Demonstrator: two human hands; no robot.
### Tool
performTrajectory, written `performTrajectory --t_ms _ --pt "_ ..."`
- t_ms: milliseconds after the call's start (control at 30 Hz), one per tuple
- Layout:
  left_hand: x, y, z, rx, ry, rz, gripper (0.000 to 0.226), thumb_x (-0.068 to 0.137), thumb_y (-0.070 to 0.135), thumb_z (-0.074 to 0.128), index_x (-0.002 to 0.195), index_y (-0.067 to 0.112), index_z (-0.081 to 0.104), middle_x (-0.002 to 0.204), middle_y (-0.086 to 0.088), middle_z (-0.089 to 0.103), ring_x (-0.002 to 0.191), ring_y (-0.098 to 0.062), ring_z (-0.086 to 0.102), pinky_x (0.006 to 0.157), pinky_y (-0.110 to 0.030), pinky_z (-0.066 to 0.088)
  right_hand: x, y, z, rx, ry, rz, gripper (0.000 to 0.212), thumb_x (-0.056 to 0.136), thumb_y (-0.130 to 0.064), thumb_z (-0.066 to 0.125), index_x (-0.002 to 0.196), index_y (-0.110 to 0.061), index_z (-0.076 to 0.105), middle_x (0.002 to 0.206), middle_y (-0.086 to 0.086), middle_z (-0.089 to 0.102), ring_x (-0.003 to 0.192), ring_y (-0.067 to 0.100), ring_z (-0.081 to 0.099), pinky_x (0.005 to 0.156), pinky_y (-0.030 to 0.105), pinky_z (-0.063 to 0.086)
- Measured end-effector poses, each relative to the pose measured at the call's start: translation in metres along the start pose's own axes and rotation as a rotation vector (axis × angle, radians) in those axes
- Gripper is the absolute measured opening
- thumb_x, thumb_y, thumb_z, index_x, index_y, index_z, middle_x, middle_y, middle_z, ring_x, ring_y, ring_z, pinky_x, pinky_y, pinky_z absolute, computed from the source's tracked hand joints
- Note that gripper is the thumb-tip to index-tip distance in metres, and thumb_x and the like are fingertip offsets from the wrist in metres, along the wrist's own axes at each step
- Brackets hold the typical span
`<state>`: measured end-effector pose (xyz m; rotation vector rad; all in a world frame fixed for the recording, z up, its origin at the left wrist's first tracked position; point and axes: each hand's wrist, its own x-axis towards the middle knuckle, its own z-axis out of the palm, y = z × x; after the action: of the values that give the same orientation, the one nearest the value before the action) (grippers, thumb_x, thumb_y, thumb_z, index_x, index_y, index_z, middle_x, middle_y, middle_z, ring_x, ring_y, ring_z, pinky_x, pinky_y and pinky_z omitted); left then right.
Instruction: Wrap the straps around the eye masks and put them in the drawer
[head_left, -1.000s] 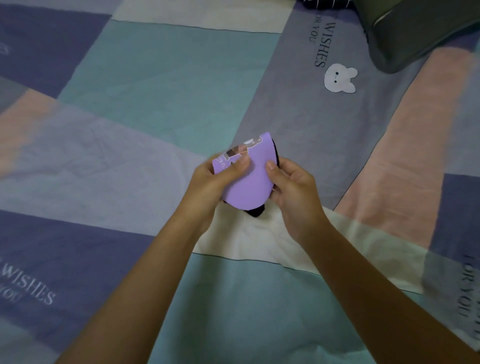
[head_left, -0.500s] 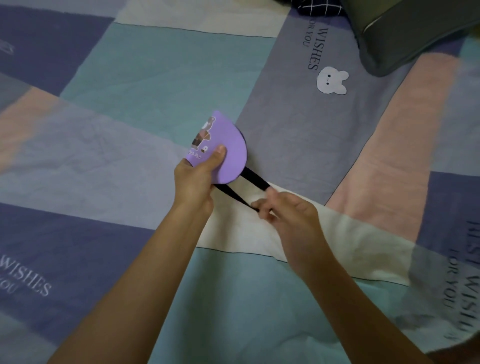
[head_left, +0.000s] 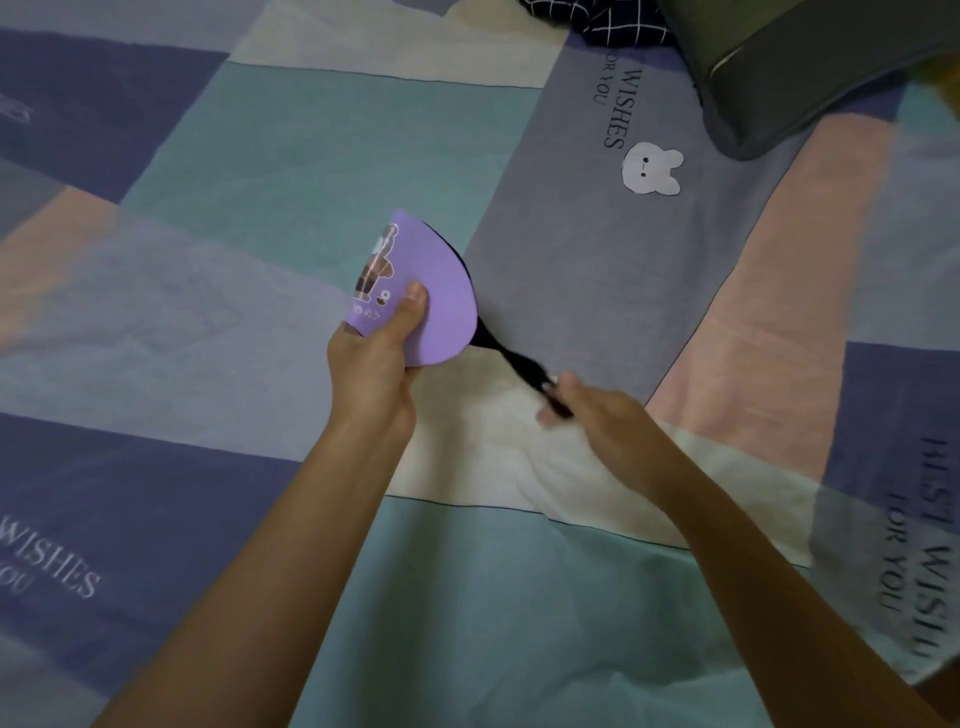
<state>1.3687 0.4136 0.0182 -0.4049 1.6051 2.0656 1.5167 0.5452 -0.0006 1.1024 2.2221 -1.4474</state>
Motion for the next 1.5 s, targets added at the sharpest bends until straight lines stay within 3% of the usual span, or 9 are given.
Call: performTrajectory --t_ms 133,267,367,500,733,867,1233,1400,1500 --pt "0.006 -0.009 -0.009 0.07 0.075 0.009 0.022 0.084 0.009 0.07 0.103 0.02 0.065 0.099 0.005 0.07 0.091 -0.013 0.068 0.091 -0.038 0.054 -0.022 -0.012 -0.002 0.487 -0.251 -0.107 0.064 0.096 -0.049 0.027 0.063 -0.015 0.07 0.07 0.003 0.072 0.079 0.012 0.068 0.089 0.027 0.044" --pt "-0.007 -0.027 -0.012 0.154 0.045 -0.061 0.032 0.082 0.007 0.072 0.112 0.015 0.066 0.105 0.0 0.071 0.095 -0.017 0.068 0.094 -0.042 0.052 -0.015 -0.023 -0.003 1.405 -0.205 -0.119 0.033 0.086 -0.026 0.039 0.094 -0.018 0.07 0.101 0.003 0.073 0.094 0.018 0.069 0.096 0.042 0.048" --pt "-0.016 -0.032 -0.011 0.168 -0.059 -0.088 0.037 0.083 0.008 0.07 0.119 0.015 0.064 0.111 -0.001 0.071 0.098 -0.015 0.068 0.085 -0.034 0.056 -0.003 -0.022 0.007 1.33 0.046 -0.066 0.036 0.092 -0.002 0.043 0.119 -0.019 0.06 0.125 0.003 0.065 0.09 0.021 0.071 0.093 0.035 0.053" --pt "-0.017 -0.028 -0.008 0.099 -0.101 -0.149 0.032 0.084 0.011 0.069 0.115 0.015 0.065 0.107 0.002 0.072 0.093 -0.011 0.069 0.075 -0.027 0.058 -0.005 -0.02 0.023 1.076 0.175 -0.053 0.039 0.086 -0.003 0.062 0.12 -0.022 0.061 0.118 -0.009 0.065 0.091 0.022 0.071 0.078 0.027 0.057" --pt "-0.021 -0.025 -0.006 0.201 -0.272 -0.249 0.039 0.085 0.015 0.067 0.122 0.011 0.061 0.111 -0.009 0.072 0.094 -0.021 0.07 0.075 -0.029 0.059 -0.019 -0.025 0.037 0.807 0.073 -0.16 0.056 0.076 -0.008 0.075 0.12 -0.038 0.058 0.12 -0.021 0.063 0.096 0.02 0.068 0.056 0.025 0.052" --pt "-0.024 -0.025 -0.011 0.317 -0.33 -0.205 0.036 0.084 0.008 0.068 0.119 0.012 0.064 0.107 -0.01 0.072 0.086 -0.019 0.069 0.076 -0.03 0.058 -0.023 -0.029 0.033 0.79 0.008 -0.204 0.063 0.072 -0.012 0.076 0.106 -0.059 0.051 0.114 -0.029 0.063 0.072 0.028 0.073 0.048 0.024 0.051" --pt "-0.041 -0.016 -0.018 0.381 -0.531 -0.175 0.027 0.073 0.008 0.061 0.094 0.016 0.075 0.097 -0.014 0.07 0.083 -0.025 0.06 0.08 -0.039 0.049 -0.022 -0.032 0.023 0.736 -0.104 -0.171 0.071 0.067 -0.016 0.073 0.129 -0.028 0.04 0.112 0.003 0.066 0.053 0.029 0.069 0.047 0.026 0.05" --pt "-0.044 -0.002 -0.016 0.465 -0.598 -0.151 0.027 0.066 0.002 0.061 0.086 0.015 0.074 0.073 -0.004 0.069 0.062 -0.013 0.059 0.056 -0.02 0.047 -0.025 -0.036 0.015 0.683 -0.145 -0.208 0.075 0.063 -0.01 0.076 0.125 -0.034 0.04 0.093 -0.006 0.069 0.061 0.038 0.068 0.057 0.053 0.055" --pt "-0.047 0.006 -0.015 0.581 -0.691 -0.178 0.02 0.065 0.004 0.061 0.067 0.02 0.074 0.058 0.002 0.064 0.05 -0.009 0.055 0.048 -0.016 0.043 -0.026 -0.037 0.01 0.677 -0.187 -0.241 0.088 0.064 0.001 0.076 0.128 -0.045 0.036 0.078 -0.002 0.065 0.061 0.028 0.068 0.049 0.04 0.057"
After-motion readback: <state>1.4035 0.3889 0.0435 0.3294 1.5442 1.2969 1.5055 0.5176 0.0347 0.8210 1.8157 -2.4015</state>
